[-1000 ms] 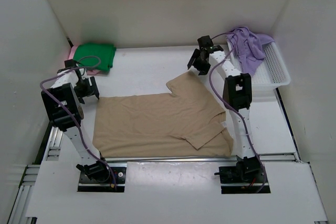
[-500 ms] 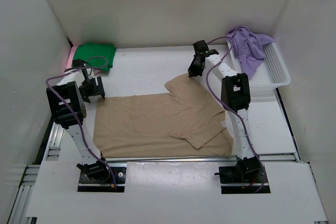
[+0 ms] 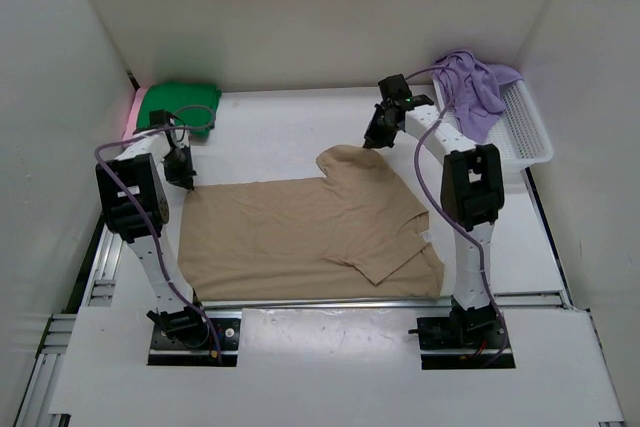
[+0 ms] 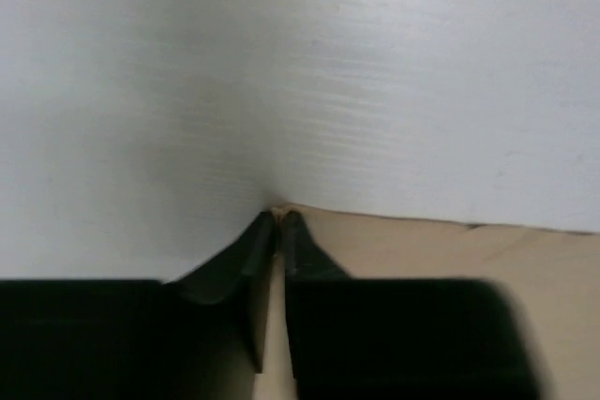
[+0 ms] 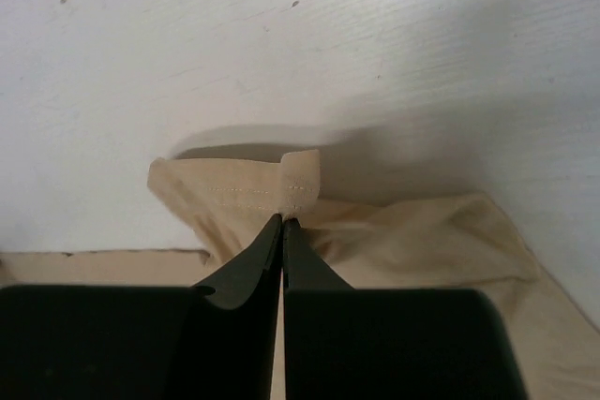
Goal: Fold and stack the t-shirts
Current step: Grap the side of the flattened tshirt furthest away from the robot with both arms, then fold the other side of the tshirt into a rectangle
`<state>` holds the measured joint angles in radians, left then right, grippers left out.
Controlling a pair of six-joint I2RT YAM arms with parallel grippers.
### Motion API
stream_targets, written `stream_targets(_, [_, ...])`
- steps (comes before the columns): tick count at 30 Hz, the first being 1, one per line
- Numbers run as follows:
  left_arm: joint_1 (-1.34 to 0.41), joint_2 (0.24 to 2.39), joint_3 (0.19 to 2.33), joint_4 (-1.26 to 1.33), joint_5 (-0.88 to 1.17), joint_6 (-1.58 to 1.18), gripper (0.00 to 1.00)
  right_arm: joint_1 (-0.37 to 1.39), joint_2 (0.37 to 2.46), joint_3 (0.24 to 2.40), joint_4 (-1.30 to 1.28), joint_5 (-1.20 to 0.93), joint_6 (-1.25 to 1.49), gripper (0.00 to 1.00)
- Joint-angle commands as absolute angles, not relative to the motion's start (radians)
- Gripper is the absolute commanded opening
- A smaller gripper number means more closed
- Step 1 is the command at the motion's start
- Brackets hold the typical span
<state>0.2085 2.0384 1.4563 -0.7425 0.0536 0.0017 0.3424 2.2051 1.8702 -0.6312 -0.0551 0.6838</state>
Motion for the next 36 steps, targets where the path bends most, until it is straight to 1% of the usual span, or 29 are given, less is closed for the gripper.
stream_targets(1, [0.189, 2.063, 1.431, -0.732, 0.094, 0.000, 0.10, 0.342, 2.094, 1.816, -0.607, -0.093, 0.657, 0.00])
stream_targets(6, [0.179, 1.958, 1.355, -0.732, 0.063, 0.000, 0.10, 0.342, 1.961, 1.659, -0.598, -0.115, 0.647, 0.00])
stream_targets(10, [0.179, 1.818, 1.290, -0.732, 0.014, 0.000, 0.10, 0.342, 1.758, 1.464, -0.589, -0.115, 0.627, 0.00])
stream_targets(11, [0.170, 1.754, 1.273, -0.732, 0.003, 0.000, 0.10, 0.342, 1.721, 1.380, -0.580, -0.106, 0.627, 0.00])
stream_targets(12, [0.161, 1.721, 1.253, -0.732, -0.014, 0.000, 0.10, 0.342, 1.650, 1.338, -0.580, -0.106, 0.627, 0.00])
stream_targets(14, [0.152, 1.663, 1.189, -0.732, -0.023, 0.000, 0.10, 0.342, 1.574, 1.255, -0.580, -0.097, 0.627, 0.00])
stream_targets(15, [0.152, 1.608, 1.168, -0.732, -0.040, 0.000, 0.10, 0.342, 1.501, 1.174, -0.580, -0.097, 0.627, 0.00])
stream_targets(19, [0.143, 1.507, 1.050, -0.732, -0.095, 0.000, 0.10, 0.333, 1.330, 1.002, -0.571, -0.072, 0.656, 0.00])
stream_targets(21, [0.143, 1.479, 1.016, -0.732, -0.106, 0.000, 0.10, 0.324, 1.255, 0.950, -0.571, -0.072, 0.670, 0.00])
stream_targets(29, [0.133, 1.436, 0.939, -0.713, -0.144, 0.000, 0.10, 0.324, 1.115, 0.798, -0.561, -0.046, 0.699, 0.00])
stream_targets(36, [0.121, 1.436, 0.928, -0.704, -0.167, 0.000, 0.10, 0.304, 1.069, 0.721, -0.572, -0.063, 0.718, 0.00])
